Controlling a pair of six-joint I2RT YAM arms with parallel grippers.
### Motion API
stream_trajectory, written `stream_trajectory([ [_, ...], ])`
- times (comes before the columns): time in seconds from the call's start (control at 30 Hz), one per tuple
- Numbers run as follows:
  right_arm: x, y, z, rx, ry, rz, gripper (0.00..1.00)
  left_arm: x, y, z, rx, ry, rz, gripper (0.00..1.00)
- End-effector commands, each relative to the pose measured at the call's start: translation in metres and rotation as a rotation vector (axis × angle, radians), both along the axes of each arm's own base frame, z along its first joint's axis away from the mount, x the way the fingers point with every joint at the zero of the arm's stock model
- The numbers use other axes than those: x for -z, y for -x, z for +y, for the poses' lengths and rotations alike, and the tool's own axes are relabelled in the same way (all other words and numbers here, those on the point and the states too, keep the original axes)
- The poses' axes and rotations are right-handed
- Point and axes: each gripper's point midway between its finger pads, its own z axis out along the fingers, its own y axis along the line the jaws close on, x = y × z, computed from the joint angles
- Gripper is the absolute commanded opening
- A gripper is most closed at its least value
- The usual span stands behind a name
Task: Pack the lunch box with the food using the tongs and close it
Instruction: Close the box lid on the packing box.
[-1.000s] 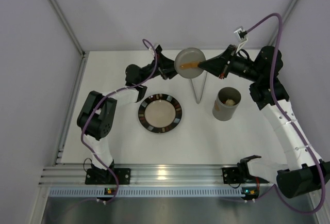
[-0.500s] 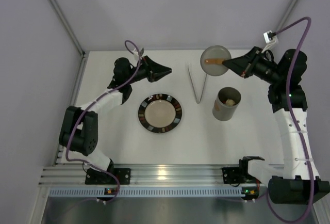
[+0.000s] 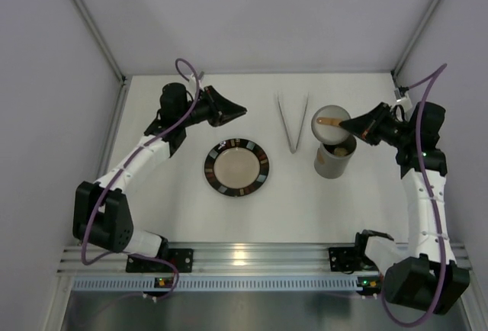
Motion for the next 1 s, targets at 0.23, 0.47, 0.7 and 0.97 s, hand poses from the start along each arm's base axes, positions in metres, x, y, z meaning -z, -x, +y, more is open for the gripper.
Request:
stream_trajectory([
  [0.23,0.049,0.001,-0.037,0.125,-0.020,0.145,0.00,-0.004,0.015,0.007,0.005,-0.027,-0.044,0.21],
  [0.47,0.069,-0.005,-0.039,0.137,-0.061,0.188,0.00,-0.001,0.015,0.005,0.013,-0.025,-0.034,0.21],
  [0.7,0.080,-0.011,-0.048,0.172,-0.053,0.214,0.00,0.002,0.016,0.005,0.013,-0.027,-0.030,0.21],
  [0.97,0.084,-0.019,-0.054,0.198,-0.103,0.225,0.00,0.002,0.016,0.005,0.015,-0.025,-0.029,0.21],
])
